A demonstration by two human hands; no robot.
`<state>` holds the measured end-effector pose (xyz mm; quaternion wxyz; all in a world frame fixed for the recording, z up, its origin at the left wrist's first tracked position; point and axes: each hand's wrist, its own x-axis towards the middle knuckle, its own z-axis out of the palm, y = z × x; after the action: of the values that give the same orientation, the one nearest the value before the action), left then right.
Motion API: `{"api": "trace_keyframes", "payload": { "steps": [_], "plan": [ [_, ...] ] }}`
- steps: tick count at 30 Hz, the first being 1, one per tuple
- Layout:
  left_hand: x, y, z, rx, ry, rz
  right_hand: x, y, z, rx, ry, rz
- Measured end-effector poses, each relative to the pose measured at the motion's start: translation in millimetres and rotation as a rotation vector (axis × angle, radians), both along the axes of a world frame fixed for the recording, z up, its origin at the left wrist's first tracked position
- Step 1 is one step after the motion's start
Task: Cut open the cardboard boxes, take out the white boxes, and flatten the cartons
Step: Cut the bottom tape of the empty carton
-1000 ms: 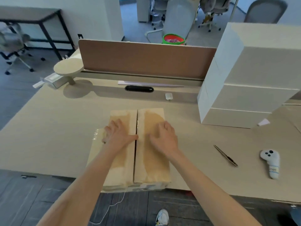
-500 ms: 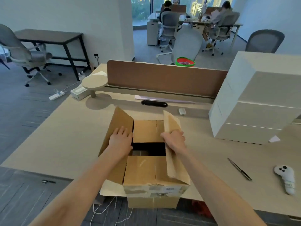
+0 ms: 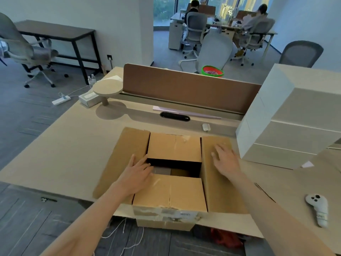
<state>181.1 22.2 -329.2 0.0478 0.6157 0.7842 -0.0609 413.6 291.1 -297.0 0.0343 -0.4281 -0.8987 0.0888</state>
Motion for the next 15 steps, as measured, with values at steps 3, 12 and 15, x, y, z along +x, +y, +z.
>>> {"api": "trace_keyframes", "payload": {
  "steps": [3,12,15],
  "plan": [
    [5,-4,2,0.067,-0.005,-0.062,-39,-12,-10,0.176,-0.226,0.305],
    [3,-10,29,0.313,-0.334,0.117,-94,34,26,0.118,0.498,0.252],
    [4,-7,36,0.314,-0.356,0.161,-122,54,27,0.154,0.461,0.039]
  ]
}}
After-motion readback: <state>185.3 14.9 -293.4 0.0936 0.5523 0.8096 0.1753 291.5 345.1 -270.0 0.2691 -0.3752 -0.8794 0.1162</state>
